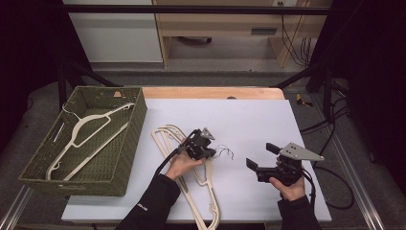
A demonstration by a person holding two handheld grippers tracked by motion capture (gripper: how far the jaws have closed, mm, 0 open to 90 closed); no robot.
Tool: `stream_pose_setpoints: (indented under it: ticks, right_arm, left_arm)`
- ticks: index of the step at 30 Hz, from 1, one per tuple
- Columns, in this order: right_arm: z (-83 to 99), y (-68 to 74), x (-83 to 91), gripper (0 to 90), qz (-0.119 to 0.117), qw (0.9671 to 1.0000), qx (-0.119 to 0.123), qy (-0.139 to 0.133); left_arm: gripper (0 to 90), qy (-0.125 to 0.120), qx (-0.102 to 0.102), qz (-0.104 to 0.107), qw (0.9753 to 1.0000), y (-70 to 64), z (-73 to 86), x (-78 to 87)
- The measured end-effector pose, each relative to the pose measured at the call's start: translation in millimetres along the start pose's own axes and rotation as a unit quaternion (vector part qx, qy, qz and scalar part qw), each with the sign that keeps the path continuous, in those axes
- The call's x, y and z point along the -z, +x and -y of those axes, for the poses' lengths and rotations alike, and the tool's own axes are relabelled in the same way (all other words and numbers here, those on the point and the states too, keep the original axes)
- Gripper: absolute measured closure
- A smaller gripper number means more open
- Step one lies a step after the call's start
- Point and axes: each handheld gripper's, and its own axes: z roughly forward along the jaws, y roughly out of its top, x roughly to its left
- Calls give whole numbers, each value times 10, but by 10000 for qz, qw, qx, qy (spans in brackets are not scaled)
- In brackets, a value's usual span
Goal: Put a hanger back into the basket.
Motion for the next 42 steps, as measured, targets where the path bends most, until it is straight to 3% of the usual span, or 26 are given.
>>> stream_pose_setpoints:
  ticks: [4,8,14,18,29,38,42]
  right_arm:
    - [27,65,-84,69,-106,9999,-32,98]
    - [62,153,-197,77,-277,9993,-19,249]
    - [111,302,-379,90,-519,9976,-28,454]
    - [135,394,-487,94,-555,9968,-7,580]
    - [181,592,-809,167,-759,9930,-313,848]
    - [264,758,-1103,357,-955,9863,-432,1272]
    - [284,762,-1178,480,-961,9840,-673,1342]
  left_arm:
    - [889,-272,-44,-144,9995,-80,-29,156]
    - [889,-336,-225,-321,9987,-149,-37,300]
    - [889,-582,-175,-365,9975,-200,-7,429]
    - [889,-686,-197,-401,9966,-225,11,499]
    - [888,-844,-235,-479,9950,-257,37,649]
    - [888,-924,-228,-458,9944,-262,60,709]
    - [888,-957,-198,-432,9943,-268,72,725]
